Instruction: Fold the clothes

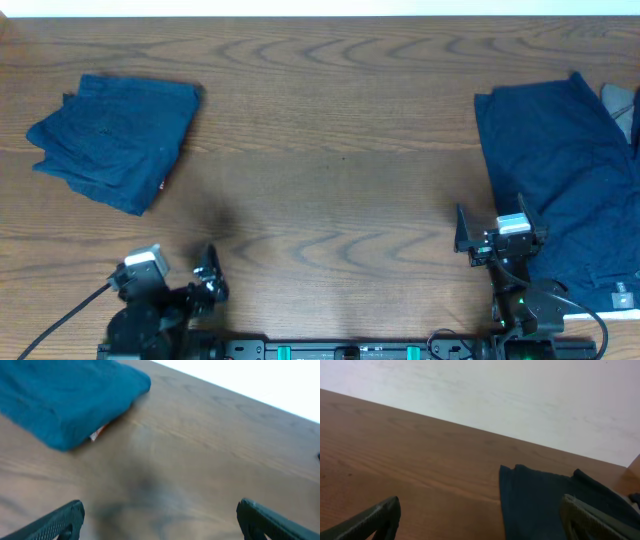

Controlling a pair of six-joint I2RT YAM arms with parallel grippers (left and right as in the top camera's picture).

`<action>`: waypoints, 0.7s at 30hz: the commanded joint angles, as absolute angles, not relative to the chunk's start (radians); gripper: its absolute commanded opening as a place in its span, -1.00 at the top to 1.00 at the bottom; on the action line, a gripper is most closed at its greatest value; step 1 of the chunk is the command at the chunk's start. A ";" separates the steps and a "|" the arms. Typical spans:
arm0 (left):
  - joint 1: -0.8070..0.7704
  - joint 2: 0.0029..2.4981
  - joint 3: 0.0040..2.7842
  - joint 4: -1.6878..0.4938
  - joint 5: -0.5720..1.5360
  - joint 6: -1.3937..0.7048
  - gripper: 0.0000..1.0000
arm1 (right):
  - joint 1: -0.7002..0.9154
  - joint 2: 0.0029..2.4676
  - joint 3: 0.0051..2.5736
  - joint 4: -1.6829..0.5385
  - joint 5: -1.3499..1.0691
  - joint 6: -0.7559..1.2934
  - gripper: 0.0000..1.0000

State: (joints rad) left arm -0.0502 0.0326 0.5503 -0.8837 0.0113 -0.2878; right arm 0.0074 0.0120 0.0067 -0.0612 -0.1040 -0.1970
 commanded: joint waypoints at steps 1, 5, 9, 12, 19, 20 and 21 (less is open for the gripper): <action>-0.046 0.003 0.440 -0.781 -0.020 -0.282 -0.96 | 0.007 0.007 0.006 -0.064 -0.105 -0.211 -0.98; -0.046 0.002 0.313 -0.587 -0.038 -0.282 -0.96 | 0.007 0.007 0.006 -0.064 -0.105 -0.211 -0.98; -0.046 0.002 0.200 -0.385 -0.080 -0.282 -0.96 | 0.007 0.007 0.006 -0.064 -0.105 -0.211 -0.99; -0.046 0.002 0.124 -0.251 -0.121 -0.282 -0.96 | 0.007 0.007 0.006 -0.064 -0.105 -0.211 -0.98; -0.046 0.002 0.033 -0.122 -0.167 -0.282 -0.96 | 0.007 0.007 0.006 -0.064 -0.105 -0.211 -0.99; -0.046 0.002 0.033 -0.122 -0.166 -0.282 -0.96 | 0.007 0.007 0.006 -0.064 -0.105 -0.211 -0.98; -0.046 0.002 0.033 -0.122 -0.165 -0.282 -0.96 | 0.007 0.007 0.006 -0.064 -0.105 -0.211 -0.99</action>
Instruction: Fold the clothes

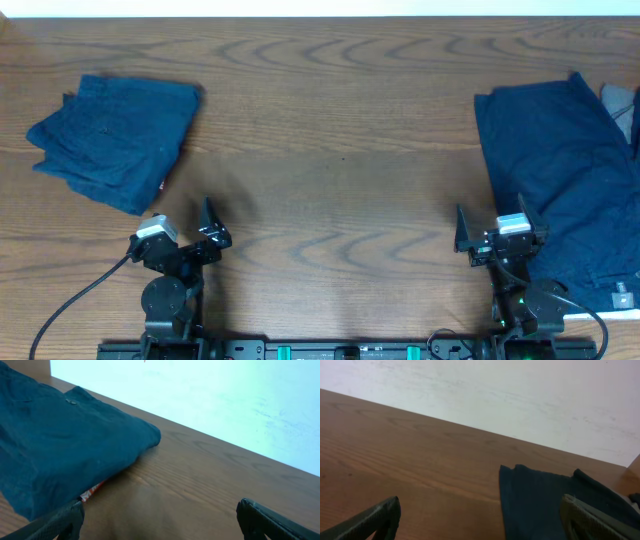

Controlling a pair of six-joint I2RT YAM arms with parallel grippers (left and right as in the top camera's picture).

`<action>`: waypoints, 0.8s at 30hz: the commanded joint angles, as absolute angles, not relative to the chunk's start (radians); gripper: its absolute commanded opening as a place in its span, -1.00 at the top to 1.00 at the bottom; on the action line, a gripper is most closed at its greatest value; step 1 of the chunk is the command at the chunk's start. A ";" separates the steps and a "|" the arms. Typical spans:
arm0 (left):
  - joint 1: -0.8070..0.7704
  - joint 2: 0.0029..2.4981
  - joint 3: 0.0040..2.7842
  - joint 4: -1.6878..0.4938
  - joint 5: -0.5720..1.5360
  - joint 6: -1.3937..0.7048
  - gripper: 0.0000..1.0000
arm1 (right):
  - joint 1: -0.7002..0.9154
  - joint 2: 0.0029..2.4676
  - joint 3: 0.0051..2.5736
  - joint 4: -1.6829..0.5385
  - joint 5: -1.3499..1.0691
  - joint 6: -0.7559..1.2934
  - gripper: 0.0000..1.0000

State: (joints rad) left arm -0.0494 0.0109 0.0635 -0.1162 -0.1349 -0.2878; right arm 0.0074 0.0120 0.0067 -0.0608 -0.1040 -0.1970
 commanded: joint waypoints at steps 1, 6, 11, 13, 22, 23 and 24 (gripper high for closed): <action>-0.046 0.002 0.033 -0.122 -0.165 -0.282 -0.96 | 0.007 0.007 0.006 -0.064 -0.105 -0.211 -0.98; -0.046 0.002 0.022 -0.087 -0.180 -0.281 -0.96 | 0.007 0.007 0.006 -0.064 -0.105 -0.211 -0.99; -0.046 0.002 0.004 -0.062 -0.126 -0.200 -0.96 | 0.007 0.007 0.006 -0.064 -0.105 -0.211 -0.98; -0.046 0.002 0.004 -0.062 -0.123 -0.195 -0.95 | 0.007 0.007 0.006 -0.064 -0.105 -0.211 -0.98; -0.046 0.004 0.004 -0.062 -0.120 -0.195 -0.96 | 0.007 0.007 0.006 -0.064 -0.105 -0.211 -0.99; -0.046 0.004 0.004 -0.062 -0.120 -0.195 -0.96 | 0.007 0.007 0.006 -0.064 -0.105 -0.211 -0.98; -0.046 0.004 0.004 -0.062 -0.120 -0.195 -0.96 | 0.007 0.007 0.006 -0.064 -0.105 -0.211 -0.99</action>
